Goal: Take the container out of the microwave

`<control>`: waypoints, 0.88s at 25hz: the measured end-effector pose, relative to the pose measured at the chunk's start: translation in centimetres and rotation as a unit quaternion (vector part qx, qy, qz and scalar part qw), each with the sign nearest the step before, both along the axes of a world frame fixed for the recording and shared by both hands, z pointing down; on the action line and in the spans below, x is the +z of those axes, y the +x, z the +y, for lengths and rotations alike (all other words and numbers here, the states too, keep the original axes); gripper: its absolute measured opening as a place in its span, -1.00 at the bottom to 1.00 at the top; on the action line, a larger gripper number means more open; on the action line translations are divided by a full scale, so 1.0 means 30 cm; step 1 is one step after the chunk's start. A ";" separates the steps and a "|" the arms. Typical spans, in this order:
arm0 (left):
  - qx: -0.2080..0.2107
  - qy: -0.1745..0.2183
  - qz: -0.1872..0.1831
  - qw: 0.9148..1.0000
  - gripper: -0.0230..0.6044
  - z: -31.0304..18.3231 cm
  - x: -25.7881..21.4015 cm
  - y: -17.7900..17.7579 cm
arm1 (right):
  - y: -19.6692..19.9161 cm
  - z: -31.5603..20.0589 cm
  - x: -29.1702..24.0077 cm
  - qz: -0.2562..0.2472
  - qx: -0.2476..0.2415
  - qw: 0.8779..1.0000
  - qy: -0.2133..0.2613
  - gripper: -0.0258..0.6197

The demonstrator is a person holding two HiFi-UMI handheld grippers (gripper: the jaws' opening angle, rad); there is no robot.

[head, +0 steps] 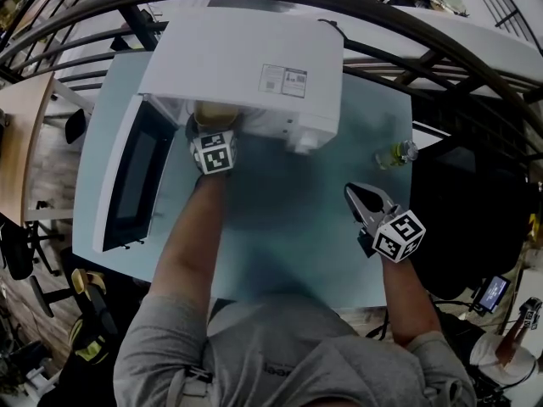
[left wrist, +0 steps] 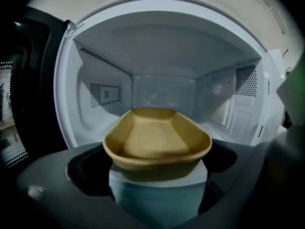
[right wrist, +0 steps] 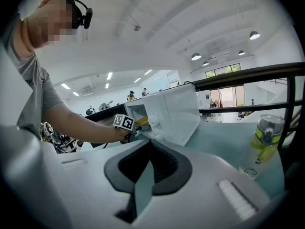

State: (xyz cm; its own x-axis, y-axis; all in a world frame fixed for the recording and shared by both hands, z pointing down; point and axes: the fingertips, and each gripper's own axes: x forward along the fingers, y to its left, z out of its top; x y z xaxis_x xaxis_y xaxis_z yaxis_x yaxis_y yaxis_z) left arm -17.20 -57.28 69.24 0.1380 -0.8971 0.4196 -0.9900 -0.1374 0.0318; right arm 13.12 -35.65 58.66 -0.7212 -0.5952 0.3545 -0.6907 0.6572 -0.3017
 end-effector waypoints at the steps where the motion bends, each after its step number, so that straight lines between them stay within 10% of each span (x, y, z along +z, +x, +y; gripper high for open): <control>1: -0.003 0.000 -0.001 1.000 0.91 -0.005 0.002 -0.002 | 0.001 -0.001 0.002 0.001 0.000 1.000 -0.002 -0.91; 22: 0.008 0.030 0.022 0.999 0.74 0.094 -0.147 -0.031 | 0.016 0.028 -0.047 0.002 0.003 1.000 0.004 -0.90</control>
